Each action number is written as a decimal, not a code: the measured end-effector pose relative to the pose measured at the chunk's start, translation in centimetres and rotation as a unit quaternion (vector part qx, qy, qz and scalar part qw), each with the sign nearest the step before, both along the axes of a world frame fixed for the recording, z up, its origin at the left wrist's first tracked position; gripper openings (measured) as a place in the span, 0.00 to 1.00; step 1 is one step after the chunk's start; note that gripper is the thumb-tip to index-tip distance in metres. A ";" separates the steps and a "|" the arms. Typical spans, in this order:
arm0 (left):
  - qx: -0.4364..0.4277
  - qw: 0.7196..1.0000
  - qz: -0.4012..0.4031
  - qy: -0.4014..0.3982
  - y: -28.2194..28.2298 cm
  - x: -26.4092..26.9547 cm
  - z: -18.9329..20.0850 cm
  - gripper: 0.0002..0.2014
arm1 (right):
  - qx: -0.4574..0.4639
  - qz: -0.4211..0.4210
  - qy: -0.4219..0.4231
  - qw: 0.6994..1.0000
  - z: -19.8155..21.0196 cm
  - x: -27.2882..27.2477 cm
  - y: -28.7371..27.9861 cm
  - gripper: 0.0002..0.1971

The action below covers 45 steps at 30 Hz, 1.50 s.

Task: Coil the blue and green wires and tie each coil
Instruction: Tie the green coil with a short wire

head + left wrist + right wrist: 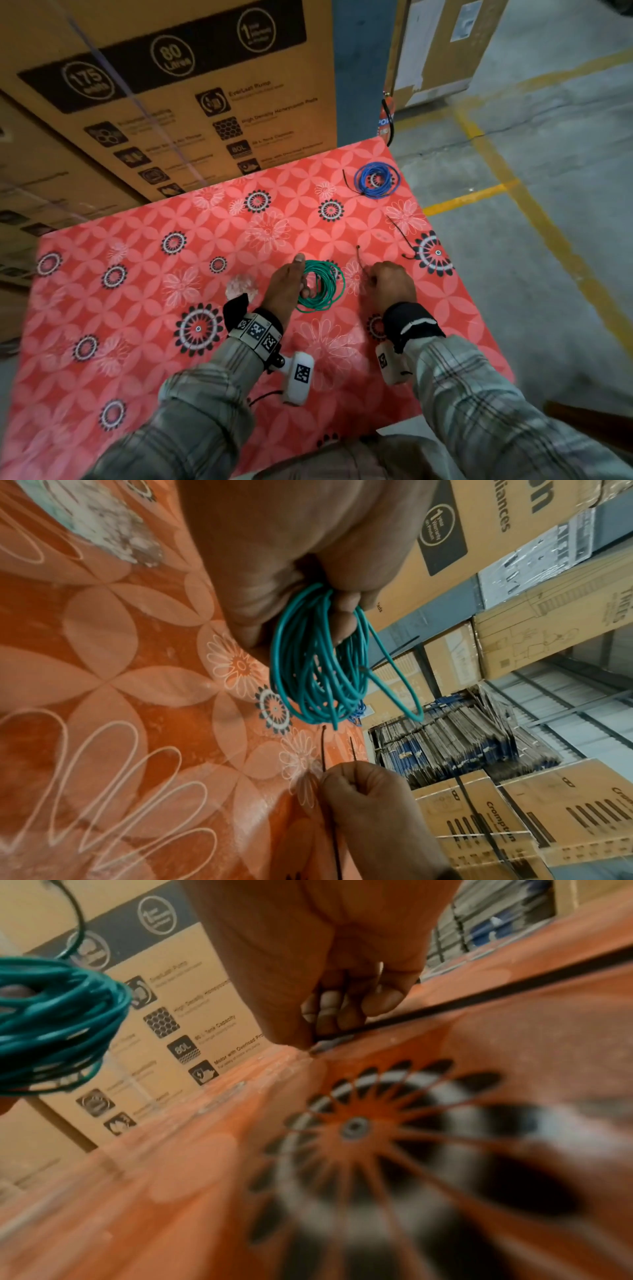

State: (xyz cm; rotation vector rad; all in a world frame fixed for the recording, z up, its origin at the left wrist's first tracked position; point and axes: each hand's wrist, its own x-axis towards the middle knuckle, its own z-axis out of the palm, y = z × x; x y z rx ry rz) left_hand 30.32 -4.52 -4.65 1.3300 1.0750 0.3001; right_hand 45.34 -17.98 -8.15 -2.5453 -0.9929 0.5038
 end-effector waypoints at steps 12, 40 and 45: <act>0.091 0.996 0.005 -0.026 4.3 -3.7 5.3 0.24 | 0.314 0.182 -0.090 0.928 13.6 -4.6 4.6 0.03; 0.167 0.979 0.114 -0.035 12.6 -11.7 11.8 0.30 | 0.100 0.242 -0.222 0.939 21.0 -18.0 15.5 0.06; 0.123 0.981 0.142 -0.042 12.0 -11.2 11.5 0.32 | 0.169 0.214 -0.210 0.939 18.8 -18.8 16.5 0.02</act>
